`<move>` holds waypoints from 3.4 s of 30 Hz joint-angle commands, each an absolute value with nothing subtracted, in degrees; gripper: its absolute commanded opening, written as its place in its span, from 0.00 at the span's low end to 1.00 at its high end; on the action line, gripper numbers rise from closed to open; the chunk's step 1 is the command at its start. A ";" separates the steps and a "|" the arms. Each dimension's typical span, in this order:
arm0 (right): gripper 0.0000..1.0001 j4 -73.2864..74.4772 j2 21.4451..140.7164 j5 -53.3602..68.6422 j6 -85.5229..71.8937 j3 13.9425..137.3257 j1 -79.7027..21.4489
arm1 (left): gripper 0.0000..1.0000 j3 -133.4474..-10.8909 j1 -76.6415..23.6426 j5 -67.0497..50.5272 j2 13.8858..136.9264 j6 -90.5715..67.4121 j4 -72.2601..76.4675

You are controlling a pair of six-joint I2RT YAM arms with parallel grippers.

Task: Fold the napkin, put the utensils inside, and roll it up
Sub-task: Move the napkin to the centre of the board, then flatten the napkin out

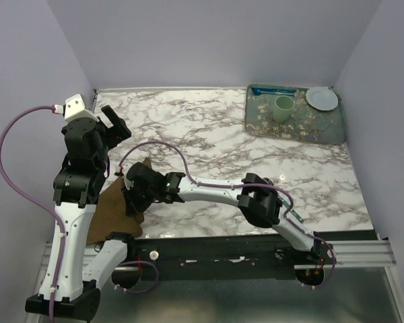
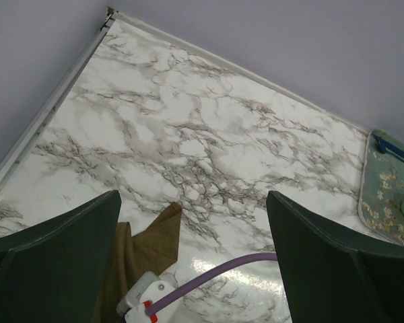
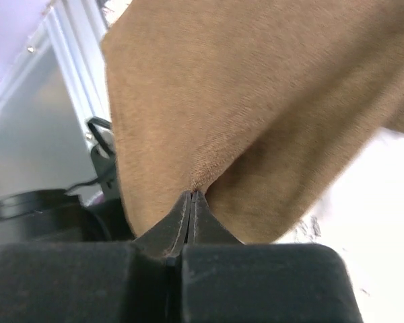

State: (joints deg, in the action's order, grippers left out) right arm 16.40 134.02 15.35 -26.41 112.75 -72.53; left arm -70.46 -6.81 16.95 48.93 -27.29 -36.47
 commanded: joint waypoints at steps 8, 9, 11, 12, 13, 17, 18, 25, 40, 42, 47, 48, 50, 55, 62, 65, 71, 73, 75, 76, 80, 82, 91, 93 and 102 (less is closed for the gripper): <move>0.01 14.33 120.45 6.61 -26.97 97.40 -66.36 | 0.99 -69.52 -6.59 10.99 52.03 -28.83 -35.77; 0.01 13.37 118.58 5.37 -27.85 91.55 -65.66 | 0.99 -69.43 -6.59 10.38 52.21 -28.74 -35.68; 0.01 11.61 114.46 3.43 -29.00 85.38 -64.25 | 0.99 -68.74 -6.59 8.45 53.69 -28.39 -35.68; 0.01 10.04 110.52 1.95 -28.66 80.21 -64.16 | 0.99 -68.30 -6.59 8.09 54.14 -28.48 -35.86; 0.01 9.67 108.30 -2.68 -27.96 77.55 -63.81 | 0.99 -67.68 -6.59 7.91 54.49 -29.00 -35.86; 0.01 7.83 101.43 -4.15 -25.58 69.53 -58.55 | 0.95 -61.46 -6.59 3.01 56.94 -31.98 -35.16; 0.01 7.04 100.73 -2.65 -25.23 68.65 -56.71 | 0.92 -60.04 -6.68 -1.62 57.39 -31.99 -33.94; 0.14 8.43 100.98 4.92 -19.07 71.01 -42.30 | 0.78 -48.79 -16.94 -0.46 55.29 -32.60 -30.94; 0.91 25.06 87.56 5.18 -27.59 59.26 -35.68 | 0.62 -47.63 -62.47 19.50 74.16 -27.43 -24.26; 0.88 22.95 84.83 6.41 -28.74 53.63 -35.60 | 0.61 -50.53 -65.47 23.09 80.05 -26.29 -25.57; 0.82 19.78 78.93 7.73 -31.29 46.24 -35.60 | 0.59 -53.17 -68.47 22.94 87.44 -25.22 -24.44; 0.81 19.43 78.84 8.34 -31.29 45.27 -35.60 | 0.58 -53.26 -68.73 22.94 88.06 -25.31 -24.43; 0.81 19.25 78.66 9.22 -31.64 44.48 -35.51 | 0.54 -53.09 -68.99 23.38 88.59 -25.84 -24.52; 0.80 17.40 77.52 10.37 -32.87 41.23 -35.59 | 0.51 -50.80 -69.17 20.57 86.92 -26.72 -22.42; 0.79 15.47 78.66 11.60 -33.93 39.90 -35.60 | 0.48 -48.95 -69.17 18.01 88.33 -28.30 -19.77; 0.79 15.38 78.31 11.43 -33.93 39.64 -35.51 | 0.46 -49.31 -69.26 20.04 89.12 -28.48 -20.83; 0.78 15.29 78.66 10.99 -34.36 39.20 -35.51 | 0.45 -49.13 -69.34 19.16 91.05 -29.35 -20.83; 0.78 15.29 78.92 10.37 -35.32 38.94 -35.59 | 0.45 -48.78 -69.52 19.16 91.49 -29.97 -20.83; 0.79 15.38 79.19 9.67 -36.03 38.85 -35.51 | 0.45 -48.25 -69.78 19.77 91.32 -30.58 -20.83; 0.79 15.29 79.45 9.75 -36.47 38.85 -35.59 | 0.45 -47.99 -69.79 19.95 91.23 -30.67 -20.83; 0.77 14.33 80.86 11.95 -37.61 39.02 -35.68 | 0.28 -47.03 -69.96 21.00 92.37 -30.85 -20.74; 0.72 12.66 81.04 12.74 -38.67 38.50 -35.94 | 0.09 -46.15 -69.96 21.09 92.29 -31.64 -19.43; 0.75 6.08 84.11 16.96 -39.64 37.18 -42.53 | 0.00 -46.49 -67.60 23.02 74.81 -35.07 -22.67; 0.75 2.75 86.12 17.14 -39.99 36.83 -43.15 | 0.00 -46.67 -66.54 23.55 70.52 -35.77 -23.03; 0.59 -4.92 91.23 11.62 -41.22 36.56 -45.09 | 0.00 -47.81 -59.86 21.97 63.99 -34.63 -24.43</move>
State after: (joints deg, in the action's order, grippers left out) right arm -1.15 87.46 16.36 -39.77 37.80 -44.38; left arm -46.63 -61.76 21.06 64.88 -34.54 -22.72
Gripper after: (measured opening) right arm 0.671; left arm 0.009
